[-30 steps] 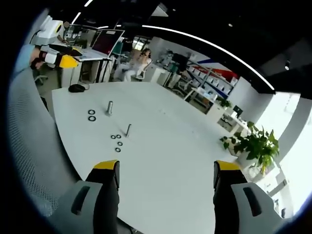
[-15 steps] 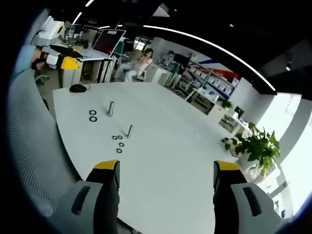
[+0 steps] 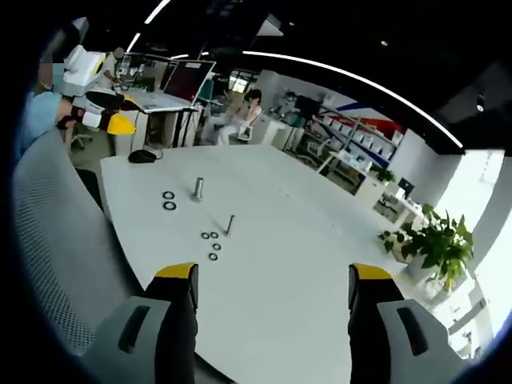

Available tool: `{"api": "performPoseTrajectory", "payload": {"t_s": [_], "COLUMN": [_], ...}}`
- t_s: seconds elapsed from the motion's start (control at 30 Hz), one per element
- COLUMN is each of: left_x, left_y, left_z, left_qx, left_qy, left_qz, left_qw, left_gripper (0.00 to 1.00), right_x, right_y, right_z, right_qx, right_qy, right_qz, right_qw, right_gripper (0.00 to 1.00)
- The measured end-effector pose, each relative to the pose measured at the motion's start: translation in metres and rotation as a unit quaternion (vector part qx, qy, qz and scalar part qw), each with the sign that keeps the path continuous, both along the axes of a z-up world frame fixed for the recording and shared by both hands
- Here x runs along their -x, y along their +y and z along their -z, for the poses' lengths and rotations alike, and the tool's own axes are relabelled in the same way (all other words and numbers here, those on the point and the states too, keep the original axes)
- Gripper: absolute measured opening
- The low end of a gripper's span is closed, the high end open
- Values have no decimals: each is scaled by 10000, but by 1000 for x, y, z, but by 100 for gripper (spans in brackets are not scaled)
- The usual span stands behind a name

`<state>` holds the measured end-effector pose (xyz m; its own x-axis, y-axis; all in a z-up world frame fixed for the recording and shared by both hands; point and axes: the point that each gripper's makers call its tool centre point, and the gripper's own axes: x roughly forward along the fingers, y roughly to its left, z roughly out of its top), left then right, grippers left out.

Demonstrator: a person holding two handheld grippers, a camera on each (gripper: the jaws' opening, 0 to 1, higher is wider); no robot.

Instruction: Place the washer onto the threaded stud by aligning its center hole with the stud, sliding it down to the base, and recovering from edge contact or off-axis alignment until the washer reaches the visible bottom stop.

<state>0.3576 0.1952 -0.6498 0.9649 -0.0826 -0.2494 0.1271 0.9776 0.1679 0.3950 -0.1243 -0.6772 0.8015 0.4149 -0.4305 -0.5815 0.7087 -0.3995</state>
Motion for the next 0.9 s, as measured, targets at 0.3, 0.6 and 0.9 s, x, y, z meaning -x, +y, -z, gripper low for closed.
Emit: {"api": "performPoseTrajectory", "payload": {"t_s": [0.3, 0.6, 0.9], "left_x": [-2, -6, -12], "left_y": [0, -8, -16], "left_z": [6, 9, 1], "left_qx": [-101, -133, 15], "left_qy": [161, 295, 163], "left_qz": [-38, 139, 296], "left_qw": [9998, 9994, 9994], "left_gripper": [61, 61, 61], "right_x": [0, -1, -4], "right_y": [5, 6, 8], "right_z": [6, 0, 6], "right_qx": [-64, -57, -522], "right_qy": [221, 73, 587], "right_qz": [-172, -206, -397], "right_qw": [9996, 9997, 9961], "right_gripper": [76, 75, 74]}}
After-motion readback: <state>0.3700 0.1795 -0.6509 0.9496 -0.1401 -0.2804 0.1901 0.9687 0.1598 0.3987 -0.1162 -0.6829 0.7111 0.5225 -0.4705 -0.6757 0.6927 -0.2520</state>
